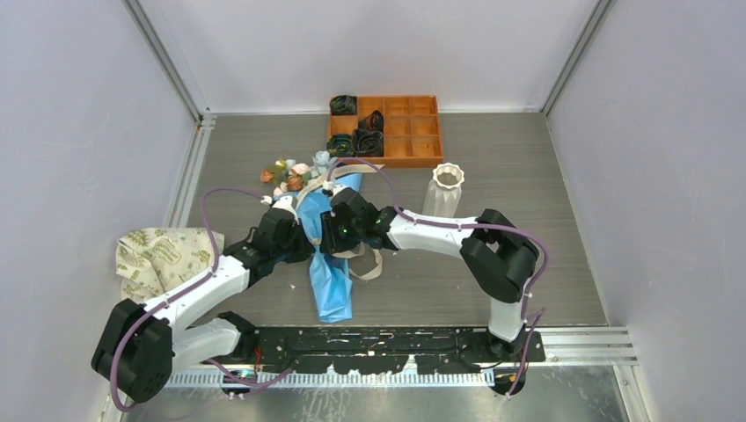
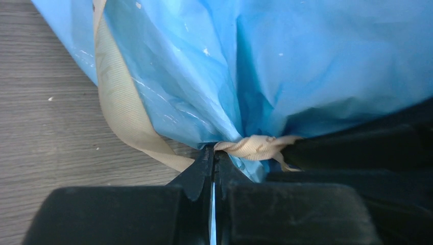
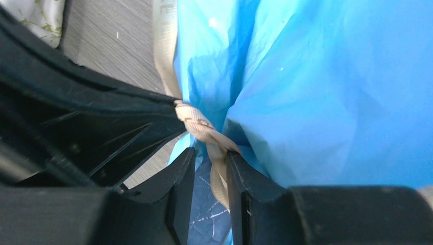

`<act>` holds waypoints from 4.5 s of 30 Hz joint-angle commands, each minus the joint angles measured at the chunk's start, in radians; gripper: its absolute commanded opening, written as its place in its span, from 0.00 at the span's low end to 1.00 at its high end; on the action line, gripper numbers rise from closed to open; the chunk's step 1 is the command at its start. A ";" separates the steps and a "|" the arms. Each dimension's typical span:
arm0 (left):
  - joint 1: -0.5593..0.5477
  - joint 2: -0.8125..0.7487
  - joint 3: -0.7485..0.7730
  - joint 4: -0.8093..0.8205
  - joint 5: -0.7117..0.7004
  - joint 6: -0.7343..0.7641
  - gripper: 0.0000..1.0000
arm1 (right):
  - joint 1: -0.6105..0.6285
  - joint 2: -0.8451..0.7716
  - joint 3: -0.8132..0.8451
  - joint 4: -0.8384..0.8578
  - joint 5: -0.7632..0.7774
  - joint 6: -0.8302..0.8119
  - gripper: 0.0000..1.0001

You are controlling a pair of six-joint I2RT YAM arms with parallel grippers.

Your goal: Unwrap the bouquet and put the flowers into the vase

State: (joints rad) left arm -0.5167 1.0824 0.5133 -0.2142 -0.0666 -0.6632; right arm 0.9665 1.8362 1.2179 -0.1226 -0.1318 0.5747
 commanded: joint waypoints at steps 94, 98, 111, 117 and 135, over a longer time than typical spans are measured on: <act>-0.074 0.039 0.127 -0.074 -0.072 0.077 0.55 | -0.094 -0.314 -0.142 -0.029 0.197 0.010 0.37; -0.075 0.055 0.154 -0.067 -0.060 0.069 0.55 | -0.094 -0.308 -0.147 -0.029 0.197 0.010 0.38; -0.075 0.080 0.235 -0.134 -0.125 0.125 0.41 | -0.094 -0.243 -0.152 0.007 0.103 0.028 0.37; -0.074 0.054 0.184 -0.139 -0.057 0.065 0.39 | -0.094 -0.235 -0.157 0.008 0.092 0.025 0.37; -0.075 -0.218 0.222 -0.285 -0.062 0.173 0.49 | -0.094 -0.257 -0.186 0.029 0.091 0.042 0.37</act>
State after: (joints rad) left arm -0.5888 0.8593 0.7513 -0.4988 -0.1822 -0.5167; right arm 0.8684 1.6108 1.0348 -0.1352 -0.0437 0.6052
